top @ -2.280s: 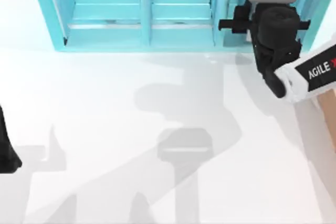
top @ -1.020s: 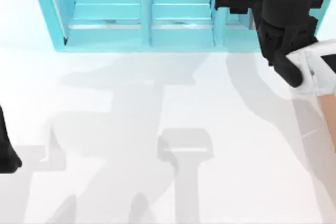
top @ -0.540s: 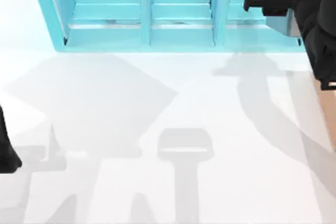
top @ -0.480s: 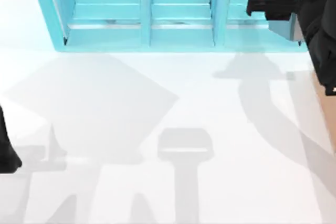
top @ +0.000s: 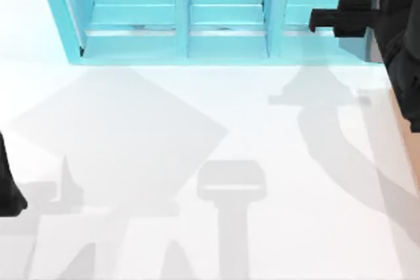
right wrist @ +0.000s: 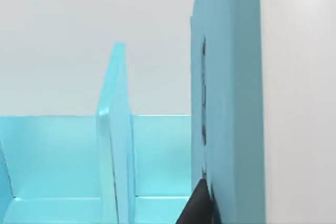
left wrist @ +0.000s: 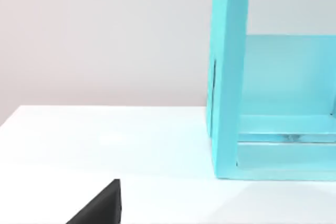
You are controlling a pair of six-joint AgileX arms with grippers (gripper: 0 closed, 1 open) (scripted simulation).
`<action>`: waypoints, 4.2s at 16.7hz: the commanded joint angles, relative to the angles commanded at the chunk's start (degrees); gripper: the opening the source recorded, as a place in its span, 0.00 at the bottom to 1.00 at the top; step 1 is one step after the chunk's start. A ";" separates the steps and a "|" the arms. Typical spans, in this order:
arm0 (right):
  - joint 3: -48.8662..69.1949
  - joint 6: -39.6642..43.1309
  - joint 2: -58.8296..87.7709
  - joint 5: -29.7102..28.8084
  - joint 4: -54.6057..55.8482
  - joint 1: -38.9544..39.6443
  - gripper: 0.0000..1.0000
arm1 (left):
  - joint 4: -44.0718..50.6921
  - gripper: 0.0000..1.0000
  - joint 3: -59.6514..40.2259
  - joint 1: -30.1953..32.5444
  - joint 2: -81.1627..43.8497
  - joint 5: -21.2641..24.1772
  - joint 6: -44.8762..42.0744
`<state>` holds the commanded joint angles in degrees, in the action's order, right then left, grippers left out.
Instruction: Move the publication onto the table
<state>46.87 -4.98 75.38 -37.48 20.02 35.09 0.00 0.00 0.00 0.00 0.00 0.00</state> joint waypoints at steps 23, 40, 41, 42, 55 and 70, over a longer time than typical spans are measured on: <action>-28.44 58.88 0.39 -26.20 0.33 39.76 0.00 | 0.00 1.00 0.00 0.00 0.00 0.00 0.00; -31.36 57.04 8.64 -27.39 9.89 41.02 0.00 | 0.00 1.00 0.00 0.00 0.00 0.00 0.00; -31.61 57.01 9.29 -27.38 10.55 41.00 0.00 | 0.00 1.00 0.00 0.00 0.00 0.00 0.00; -31.67 57.01 9.44 -27.38 10.69 41.00 0.00 | 0.00 1.00 0.00 0.00 0.00 0.00 0.00; -31.67 57.01 9.44 -27.38 10.69 41.00 0.75 | 0.00 1.00 0.00 0.00 0.00 0.00 0.00; -31.26 55.31 9.66 -27.32 9.21 41.68 1.00 | 0.00 1.00 0.00 0.00 0.00 0.00 0.00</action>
<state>15.61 50.33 85.04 -64.79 29.24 76.77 0.00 0.00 0.00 0.00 0.00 0.00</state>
